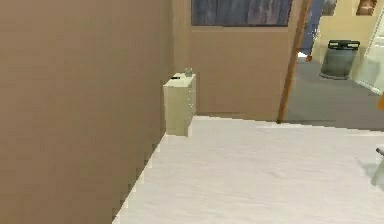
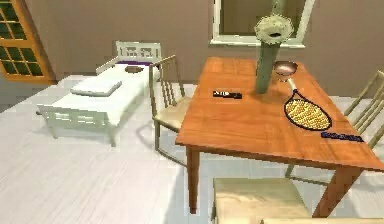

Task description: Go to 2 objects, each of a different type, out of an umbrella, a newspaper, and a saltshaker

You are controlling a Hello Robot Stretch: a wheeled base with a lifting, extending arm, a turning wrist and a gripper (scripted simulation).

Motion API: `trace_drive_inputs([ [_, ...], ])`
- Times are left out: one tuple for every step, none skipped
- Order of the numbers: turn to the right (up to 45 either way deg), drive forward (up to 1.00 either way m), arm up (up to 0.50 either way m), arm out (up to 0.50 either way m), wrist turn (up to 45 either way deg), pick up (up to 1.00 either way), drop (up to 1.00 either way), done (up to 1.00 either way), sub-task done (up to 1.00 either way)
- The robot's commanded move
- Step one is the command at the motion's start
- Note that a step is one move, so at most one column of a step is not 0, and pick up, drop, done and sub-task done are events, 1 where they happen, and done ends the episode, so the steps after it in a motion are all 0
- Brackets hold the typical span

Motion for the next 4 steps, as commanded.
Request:
trace_drive_inputs([
  [39.0,0.00,0.00,0.00,0.0,0.00,0.00,0.00,0.00],
  [0.0,1.00,0.00,0.00,0.0,0.00,0.00,0.00,0.00],
  [0.0,1.00,0.00,0.00,0.0,0.00,0.00,0.00,0.00],
  [0.0,0.95,0.00,0.00,0.0,0.00,0.00,0.00,0.00],
])
